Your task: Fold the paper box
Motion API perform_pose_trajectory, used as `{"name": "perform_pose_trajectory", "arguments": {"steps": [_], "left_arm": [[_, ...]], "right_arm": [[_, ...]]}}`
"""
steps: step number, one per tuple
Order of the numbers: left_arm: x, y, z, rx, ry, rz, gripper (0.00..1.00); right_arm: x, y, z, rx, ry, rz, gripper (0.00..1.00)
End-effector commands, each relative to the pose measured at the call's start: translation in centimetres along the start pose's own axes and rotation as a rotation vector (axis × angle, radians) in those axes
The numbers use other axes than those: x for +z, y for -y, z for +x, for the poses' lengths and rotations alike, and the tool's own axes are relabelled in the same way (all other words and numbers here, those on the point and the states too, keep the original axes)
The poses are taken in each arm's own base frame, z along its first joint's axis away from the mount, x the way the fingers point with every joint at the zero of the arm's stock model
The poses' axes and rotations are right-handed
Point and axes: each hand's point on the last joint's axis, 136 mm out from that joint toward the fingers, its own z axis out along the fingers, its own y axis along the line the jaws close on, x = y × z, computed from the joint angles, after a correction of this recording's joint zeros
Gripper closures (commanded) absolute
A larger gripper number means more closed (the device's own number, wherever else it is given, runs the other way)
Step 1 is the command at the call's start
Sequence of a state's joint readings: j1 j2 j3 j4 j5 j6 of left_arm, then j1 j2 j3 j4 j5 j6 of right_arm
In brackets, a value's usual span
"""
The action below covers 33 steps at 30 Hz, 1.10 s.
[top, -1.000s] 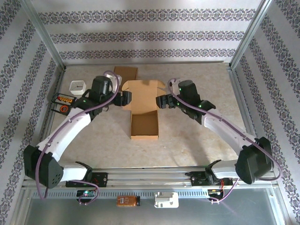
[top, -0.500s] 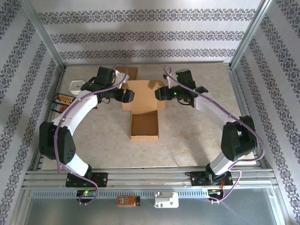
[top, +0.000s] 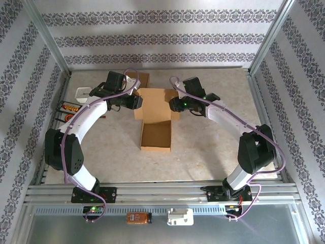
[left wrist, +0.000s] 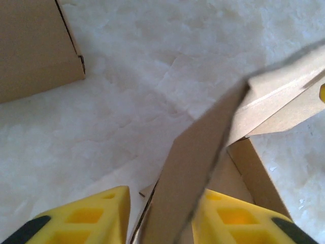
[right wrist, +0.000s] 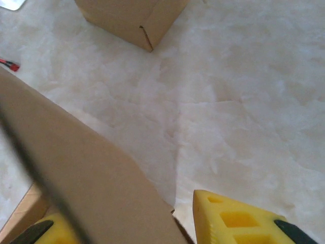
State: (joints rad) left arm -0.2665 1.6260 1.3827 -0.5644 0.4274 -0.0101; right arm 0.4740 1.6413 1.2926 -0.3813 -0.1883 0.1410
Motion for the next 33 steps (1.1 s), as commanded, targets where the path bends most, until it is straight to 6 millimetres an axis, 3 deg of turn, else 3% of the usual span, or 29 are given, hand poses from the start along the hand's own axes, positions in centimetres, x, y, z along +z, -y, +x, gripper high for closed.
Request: {"name": "perform_pose_trajectory", "arguments": {"steps": [1, 10, 14, 23, 33], "left_arm": [[-0.5, -0.2, -0.1, -0.042, 0.008, -0.010, 0.70], [-1.2, -0.4, -1.1, -0.116, 0.057, -0.067, 0.87], [-1.6, -0.5, -2.8, -0.168, 0.152, -0.112, 0.92], [-2.0, -0.5, -5.8, -0.256, 0.342, -0.160, 0.92], [-0.3, -0.4, -6.6, -0.347, 0.425, -0.144, 0.88]], "right_arm": [[-0.9, 0.0, -1.5, 0.006, 0.046, 0.091, 0.64], [-1.4, 0.0, -2.5, 0.059, 0.096, 0.203, 0.76], [-1.2, 0.6, -3.6, 0.120, 0.131, 0.259, 0.84], [-1.4, 1.9, -7.7, 0.235, 0.282, 0.349, 0.83], [1.6, 2.1, -7.2, 0.369, 0.346, 0.302, 0.83]]}}
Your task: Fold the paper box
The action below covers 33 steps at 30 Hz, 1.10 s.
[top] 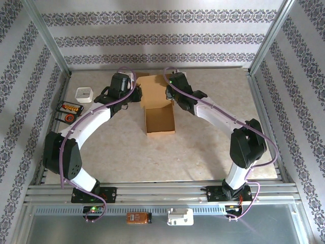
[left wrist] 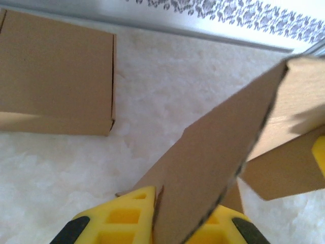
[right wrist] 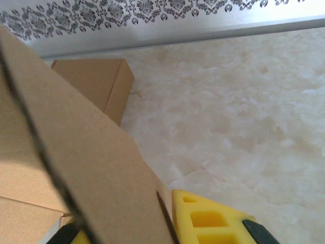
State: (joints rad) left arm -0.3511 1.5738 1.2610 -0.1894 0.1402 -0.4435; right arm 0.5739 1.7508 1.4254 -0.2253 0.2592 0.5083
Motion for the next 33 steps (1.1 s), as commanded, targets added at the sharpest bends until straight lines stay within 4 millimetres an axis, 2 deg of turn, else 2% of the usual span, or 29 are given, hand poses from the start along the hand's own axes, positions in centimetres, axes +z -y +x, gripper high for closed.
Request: {"name": "perform_pose_trajectory", "arguments": {"steps": [1, 9, 16, 21, 28, 33], "left_arm": [[0.3, 1.0, -1.5, -0.051, 0.099, 0.020, 0.88], [0.9, 1.7, 0.1, -0.092, 0.127, 0.042, 0.88], [1.8, 1.0, 3.9, -0.190, 0.048, 0.066, 0.87], [1.9, 0.9, 6.2, -0.262, -0.010, 0.094, 0.87], [1.8, 1.4, 7.3, -0.287, -0.060, 0.122, 0.85], [1.5, 2.9, 6.7, -0.316, -0.082, 0.180, 0.82]], "right_arm": [[1.0, 0.2, 0.1, 0.079, 0.047, 0.009, 0.83], [1.1, 1.2, 2.2, 0.112, 0.076, -0.013, 0.85], [0.9, 2.6, 4.2, 0.116, 0.067, 0.007, 0.85], [0.5, 2.8, 4.9, 0.109, 0.071, 0.006, 0.85], [0.4, 2.7, 5.4, 0.090, 0.071, 0.012, 0.85], [0.5, 2.6, 5.4, 0.088, 0.075, 0.012, 0.85]]}}
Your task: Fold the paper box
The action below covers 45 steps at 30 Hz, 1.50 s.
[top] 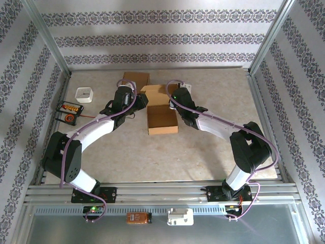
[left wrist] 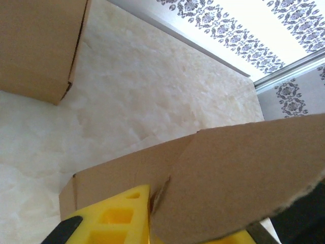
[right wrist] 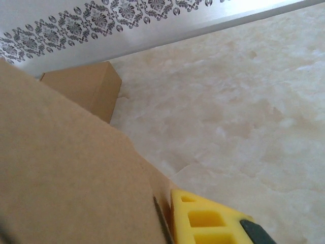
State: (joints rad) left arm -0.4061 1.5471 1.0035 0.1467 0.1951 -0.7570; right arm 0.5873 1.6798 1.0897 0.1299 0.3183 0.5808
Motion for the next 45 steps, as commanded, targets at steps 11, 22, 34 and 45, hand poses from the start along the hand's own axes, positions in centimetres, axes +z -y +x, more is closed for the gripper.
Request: {"name": "perform_pose_trajectory", "arguments": {"steps": [11, 22, 34, 45], "left_arm": [[1.1, 1.8, 2.5, -0.089, -0.153, 0.061, 0.79], [1.8, 1.8, 3.4, -0.109, -0.192, 0.086, 0.79], [-0.2, 0.0, 5.8, -0.110, -0.227, 0.062, 0.79], [-1.8, 0.4, 5.7, -0.103, -0.205, 0.082, 0.61]], "right_arm": [[-0.8, -0.3, 0.5, -0.017, -0.007, 0.005, 0.85], [-1.7, -0.8, 0.1, -0.020, 0.008, -0.013, 0.85], [-3.3, -0.2, 2.5, -0.019, -0.012, -0.025, 0.83], [-6.2, -0.5, 2.5, -0.007, 0.011, -0.062, 0.58]]}}
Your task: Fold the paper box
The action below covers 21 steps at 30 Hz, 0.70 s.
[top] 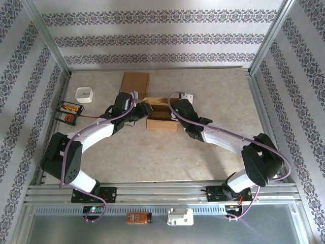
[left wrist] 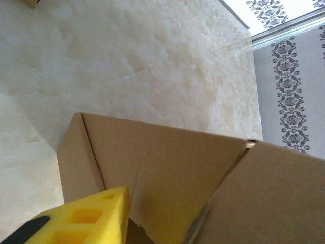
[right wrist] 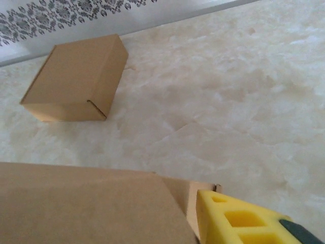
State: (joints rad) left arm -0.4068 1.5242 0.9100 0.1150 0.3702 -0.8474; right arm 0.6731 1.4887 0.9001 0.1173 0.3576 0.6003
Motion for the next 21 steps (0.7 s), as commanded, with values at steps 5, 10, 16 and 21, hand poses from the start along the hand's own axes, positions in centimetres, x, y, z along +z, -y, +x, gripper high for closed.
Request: {"name": "perform_pose_trajectory", "arguments": {"steps": [5, 10, 16, 21], "left_arm": [[-1.7, 2.0, 1.2, 0.023, -0.003, 0.051, 0.50], [-2.4, 2.2, 2.1, 0.030, -0.007, 0.049, 0.46], [-3.0, 1.9, 3.5, 0.043, -0.013, 0.032, 0.44], [-3.2, 2.4, 4.1, 0.062, -0.015, 0.040, 0.44]], "right_arm": [[-2.5, -0.3, -0.4, 0.024, 0.029, -0.048, 0.51], [-3.8, -0.2, -0.4, 0.017, 0.030, -0.074, 0.49], [-5.3, -0.3, 0.3, 0.002, 0.022, -0.119, 0.48], [-5.8, -0.4, 1.0, -0.015, 0.002, -0.138, 0.47]]}}
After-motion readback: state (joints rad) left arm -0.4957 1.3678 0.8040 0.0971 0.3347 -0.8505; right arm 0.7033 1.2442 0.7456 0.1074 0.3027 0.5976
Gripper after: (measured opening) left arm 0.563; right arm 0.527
